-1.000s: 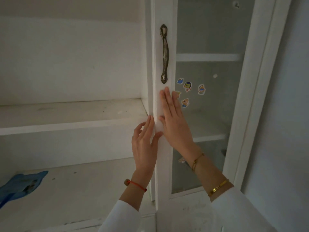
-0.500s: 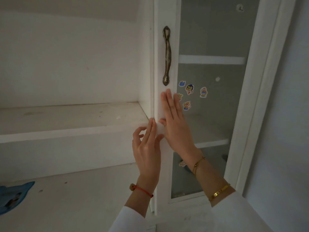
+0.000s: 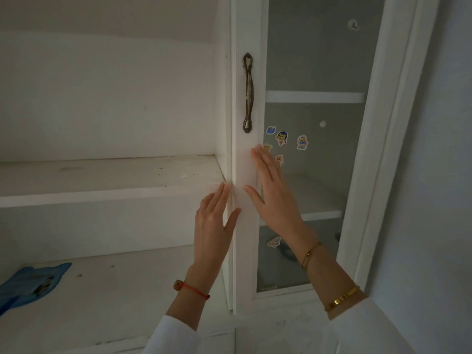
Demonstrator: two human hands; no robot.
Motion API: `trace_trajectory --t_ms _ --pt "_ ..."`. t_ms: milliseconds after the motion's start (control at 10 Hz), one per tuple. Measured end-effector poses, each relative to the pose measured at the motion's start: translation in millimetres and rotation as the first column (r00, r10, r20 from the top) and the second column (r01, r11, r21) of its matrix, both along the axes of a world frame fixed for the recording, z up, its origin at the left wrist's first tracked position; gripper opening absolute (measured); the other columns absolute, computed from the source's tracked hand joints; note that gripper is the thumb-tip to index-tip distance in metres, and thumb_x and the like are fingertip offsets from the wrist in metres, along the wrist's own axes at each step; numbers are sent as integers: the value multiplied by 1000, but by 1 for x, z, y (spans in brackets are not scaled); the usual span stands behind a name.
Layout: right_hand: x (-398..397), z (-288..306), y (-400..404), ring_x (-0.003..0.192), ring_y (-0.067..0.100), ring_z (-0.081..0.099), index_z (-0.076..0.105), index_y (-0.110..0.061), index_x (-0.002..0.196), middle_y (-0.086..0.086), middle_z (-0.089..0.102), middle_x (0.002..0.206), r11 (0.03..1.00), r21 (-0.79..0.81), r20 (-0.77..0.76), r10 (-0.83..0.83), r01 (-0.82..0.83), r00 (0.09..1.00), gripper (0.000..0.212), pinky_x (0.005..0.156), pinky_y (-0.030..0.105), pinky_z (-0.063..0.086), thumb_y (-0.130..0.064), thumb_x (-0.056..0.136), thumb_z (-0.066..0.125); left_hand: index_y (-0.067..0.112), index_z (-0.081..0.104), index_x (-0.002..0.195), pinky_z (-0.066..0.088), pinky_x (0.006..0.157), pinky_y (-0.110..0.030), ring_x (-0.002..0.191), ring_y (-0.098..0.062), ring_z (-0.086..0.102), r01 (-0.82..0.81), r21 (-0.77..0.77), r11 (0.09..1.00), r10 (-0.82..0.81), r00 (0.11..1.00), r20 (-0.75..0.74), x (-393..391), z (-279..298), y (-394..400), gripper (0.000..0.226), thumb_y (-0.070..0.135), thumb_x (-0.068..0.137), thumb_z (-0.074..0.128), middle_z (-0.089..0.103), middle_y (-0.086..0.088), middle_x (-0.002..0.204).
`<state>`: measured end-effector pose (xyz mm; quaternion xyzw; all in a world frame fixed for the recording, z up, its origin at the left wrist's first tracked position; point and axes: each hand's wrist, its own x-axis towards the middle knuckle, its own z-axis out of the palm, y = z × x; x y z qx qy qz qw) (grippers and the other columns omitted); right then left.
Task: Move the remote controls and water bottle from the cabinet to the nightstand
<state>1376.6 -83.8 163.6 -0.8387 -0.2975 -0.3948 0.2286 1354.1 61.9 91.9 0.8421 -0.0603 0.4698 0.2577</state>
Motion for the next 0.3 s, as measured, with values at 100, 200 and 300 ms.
trace_trajectory --t_ms 100,200,300 --pt "-11 -6 -14 149 14 7 13 -19 153 -1 13 161 1000 -3 -59 -24 24 998 68 119 30 13 -37 98 47 17 43 145 42 108 -44 135 -23 43 29 -6 1000 -29 996 -81 -16 8 1 57 33 93 60 46 -1 149" --pt "-22 -12 -28 148 16 13 18 -19 152 0 20 159 1000 19 -98 -12 14 995 65 119 30 13 -39 97 47 20 46 143 41 109 -47 137 -24 40 57 0 998 -57 992 -109 -32 11 6 55 31 92 62 45 -1 150" --pt "-37 -13 -42 147 18 20 22 -19 151 1 25 157 999 50 -193 27 -17 981 63 119 35 21 -38 97 47 22 47 143 39 110 -48 138 -22 39 35 2 999 -34 987 -156 -53 16 7 53 31 92 61 45 2 150"
